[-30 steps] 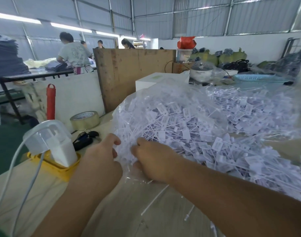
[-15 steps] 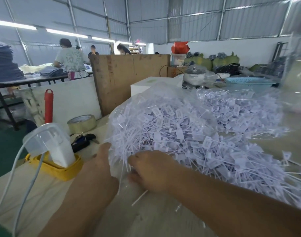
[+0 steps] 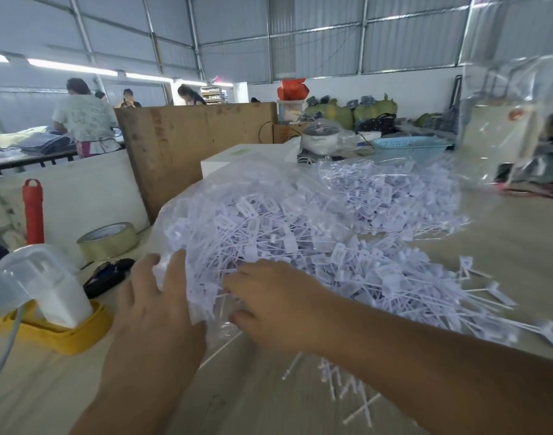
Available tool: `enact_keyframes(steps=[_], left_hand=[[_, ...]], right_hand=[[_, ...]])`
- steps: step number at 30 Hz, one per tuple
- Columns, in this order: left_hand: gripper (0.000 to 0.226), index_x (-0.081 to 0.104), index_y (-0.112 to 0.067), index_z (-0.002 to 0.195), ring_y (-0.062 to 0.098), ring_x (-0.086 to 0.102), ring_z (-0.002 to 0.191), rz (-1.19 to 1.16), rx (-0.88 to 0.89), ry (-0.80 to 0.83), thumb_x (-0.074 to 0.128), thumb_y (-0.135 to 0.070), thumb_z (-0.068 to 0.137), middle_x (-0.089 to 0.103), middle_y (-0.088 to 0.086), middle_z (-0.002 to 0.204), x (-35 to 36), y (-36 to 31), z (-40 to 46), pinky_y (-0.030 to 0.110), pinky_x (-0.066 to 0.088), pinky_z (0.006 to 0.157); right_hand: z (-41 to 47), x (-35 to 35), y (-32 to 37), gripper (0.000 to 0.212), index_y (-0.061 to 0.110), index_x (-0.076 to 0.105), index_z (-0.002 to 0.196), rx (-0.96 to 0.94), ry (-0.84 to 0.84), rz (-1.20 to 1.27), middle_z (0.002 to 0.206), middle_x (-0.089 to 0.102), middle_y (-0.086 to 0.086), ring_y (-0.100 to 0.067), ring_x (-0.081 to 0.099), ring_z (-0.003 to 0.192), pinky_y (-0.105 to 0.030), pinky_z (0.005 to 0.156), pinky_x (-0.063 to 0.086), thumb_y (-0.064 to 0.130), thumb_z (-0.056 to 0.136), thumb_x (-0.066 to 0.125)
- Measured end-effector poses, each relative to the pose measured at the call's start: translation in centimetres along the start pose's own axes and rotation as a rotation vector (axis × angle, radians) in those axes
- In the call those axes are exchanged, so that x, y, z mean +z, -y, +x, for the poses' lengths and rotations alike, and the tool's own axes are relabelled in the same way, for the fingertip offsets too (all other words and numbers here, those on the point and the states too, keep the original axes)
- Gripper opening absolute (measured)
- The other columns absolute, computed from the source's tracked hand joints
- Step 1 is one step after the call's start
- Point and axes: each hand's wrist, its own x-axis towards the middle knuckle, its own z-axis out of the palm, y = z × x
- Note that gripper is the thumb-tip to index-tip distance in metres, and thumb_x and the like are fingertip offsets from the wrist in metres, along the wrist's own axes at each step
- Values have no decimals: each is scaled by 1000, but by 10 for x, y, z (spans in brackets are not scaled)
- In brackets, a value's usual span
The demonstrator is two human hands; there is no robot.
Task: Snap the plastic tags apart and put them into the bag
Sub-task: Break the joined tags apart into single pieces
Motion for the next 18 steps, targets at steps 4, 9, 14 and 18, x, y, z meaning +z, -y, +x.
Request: enact_keyframes(steps=[4,9,14,18], left_hand=[[66,60,-13,119,39,58,97,58,114,44,86,-39,64,55,13,114,-4,-32,-2,50,51,78],[28,49,-36,111,10,56,84,-132,184,227,55,-51,88,50,-13,94,-6,-79,4,31,51,73],[33,54,-35,89,3,58,56,-349,411,387,53,-67,81,61,-9,66,-14,-153,-7,25,49,56],[46,53,-32,99,11,59,79,-279,594,367,53,-73,78,58,-11,85,7,-220,-16,28,38,58]], right_hand=[[-55,-34,-19,17,18,57,104,97,76,102,97,54,3,-15,51,90,-38,77,47,30,95,50],[-124,-71,-45,15,27,61,99,281,15,118,88,55,13,-3,52,81,-29,76,47,40,95,52],[-184,-95,-76,16,25,61,72,627,-181,206,61,58,8,-6,52,53,-22,54,44,31,88,61],[-222,-96,-108,13,24,62,74,898,-92,77,68,60,10,-2,54,61,-18,52,38,22,86,58]])
